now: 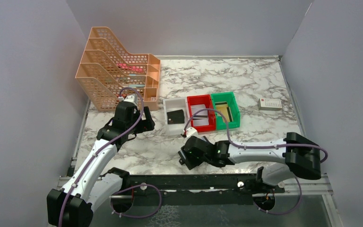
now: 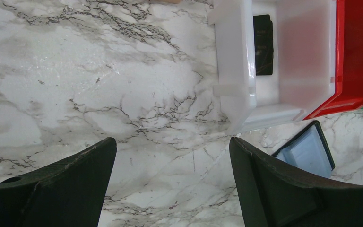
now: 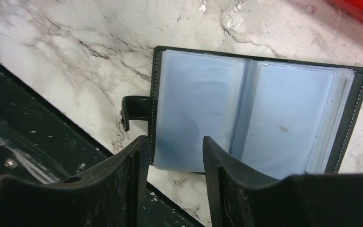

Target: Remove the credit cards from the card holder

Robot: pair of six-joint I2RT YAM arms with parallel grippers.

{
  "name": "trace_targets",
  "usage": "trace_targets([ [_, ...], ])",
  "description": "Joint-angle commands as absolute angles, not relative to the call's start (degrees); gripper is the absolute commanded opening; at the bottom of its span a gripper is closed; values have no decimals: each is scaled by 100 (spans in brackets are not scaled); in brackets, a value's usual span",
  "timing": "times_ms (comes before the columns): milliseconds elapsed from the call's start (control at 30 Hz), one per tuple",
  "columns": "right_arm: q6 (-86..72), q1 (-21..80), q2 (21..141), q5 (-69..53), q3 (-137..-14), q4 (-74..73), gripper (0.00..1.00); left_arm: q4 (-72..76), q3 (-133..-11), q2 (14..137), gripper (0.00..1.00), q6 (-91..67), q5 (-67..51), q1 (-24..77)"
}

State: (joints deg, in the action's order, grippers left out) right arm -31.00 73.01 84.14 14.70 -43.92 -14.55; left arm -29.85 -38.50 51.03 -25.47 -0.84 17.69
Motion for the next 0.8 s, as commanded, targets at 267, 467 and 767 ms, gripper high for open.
trace_targets([
  [267,-3320,6923,7797,1239,-3986,-1028,45,-2891,-3807,5045,92,-2487,-202,1747],
  [467,-2886,6926,8465,837,-4332,-1143,67,-2888,-3806,5091,92,-2495,-190,1748],
  [767,-2934,6935,9434,1353,-4618,-1587,56,-2883,-3806,5194,92,-2496,-185,1749],
])
